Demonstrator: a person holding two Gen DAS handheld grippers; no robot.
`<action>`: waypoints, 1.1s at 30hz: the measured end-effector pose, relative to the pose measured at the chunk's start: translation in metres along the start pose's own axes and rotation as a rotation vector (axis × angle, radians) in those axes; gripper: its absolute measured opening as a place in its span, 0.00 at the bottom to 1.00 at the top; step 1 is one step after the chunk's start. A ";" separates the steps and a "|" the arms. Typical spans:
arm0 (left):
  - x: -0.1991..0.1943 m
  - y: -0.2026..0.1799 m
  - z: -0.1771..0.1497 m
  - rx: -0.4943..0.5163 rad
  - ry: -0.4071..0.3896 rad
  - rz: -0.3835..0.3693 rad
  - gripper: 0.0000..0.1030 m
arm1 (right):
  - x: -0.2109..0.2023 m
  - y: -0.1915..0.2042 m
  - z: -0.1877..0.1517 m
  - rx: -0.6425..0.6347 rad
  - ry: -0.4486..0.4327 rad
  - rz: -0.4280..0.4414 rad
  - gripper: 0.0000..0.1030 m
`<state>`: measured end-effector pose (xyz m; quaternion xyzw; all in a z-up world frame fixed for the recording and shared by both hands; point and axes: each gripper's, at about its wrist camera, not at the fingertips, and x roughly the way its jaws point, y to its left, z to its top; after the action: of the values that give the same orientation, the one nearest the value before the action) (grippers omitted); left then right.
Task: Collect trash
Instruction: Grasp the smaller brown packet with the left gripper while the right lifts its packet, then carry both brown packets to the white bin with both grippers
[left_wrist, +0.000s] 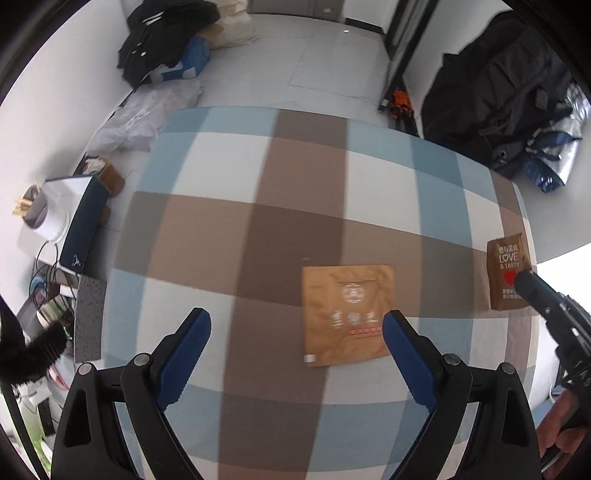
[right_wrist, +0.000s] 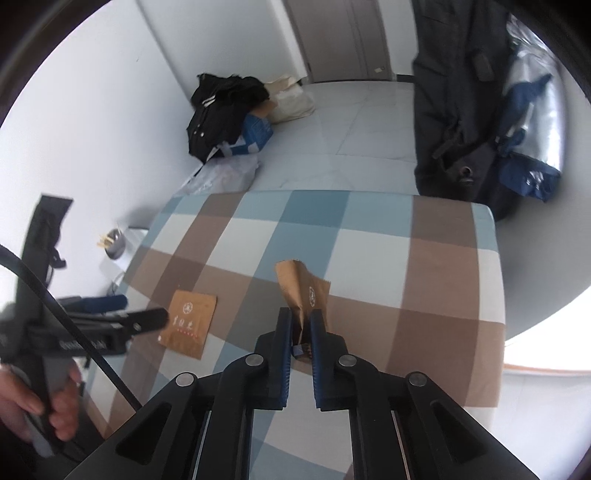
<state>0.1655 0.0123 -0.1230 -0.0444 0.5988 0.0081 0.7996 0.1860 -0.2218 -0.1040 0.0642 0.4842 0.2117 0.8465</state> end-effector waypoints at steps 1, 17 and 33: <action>0.001 -0.002 -0.001 0.008 0.000 -0.001 0.90 | -0.001 -0.002 0.000 0.002 -0.005 0.002 0.08; 0.010 -0.029 -0.006 0.099 -0.001 0.060 0.75 | -0.035 -0.019 -0.004 0.016 -0.047 0.022 0.08; 0.001 -0.040 -0.025 0.181 -0.035 0.012 0.32 | -0.073 -0.012 -0.014 0.013 -0.110 0.018 0.08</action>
<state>0.1450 -0.0299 -0.1288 0.0320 0.5834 -0.0406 0.8105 0.1456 -0.2646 -0.0572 0.0854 0.4376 0.2122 0.8696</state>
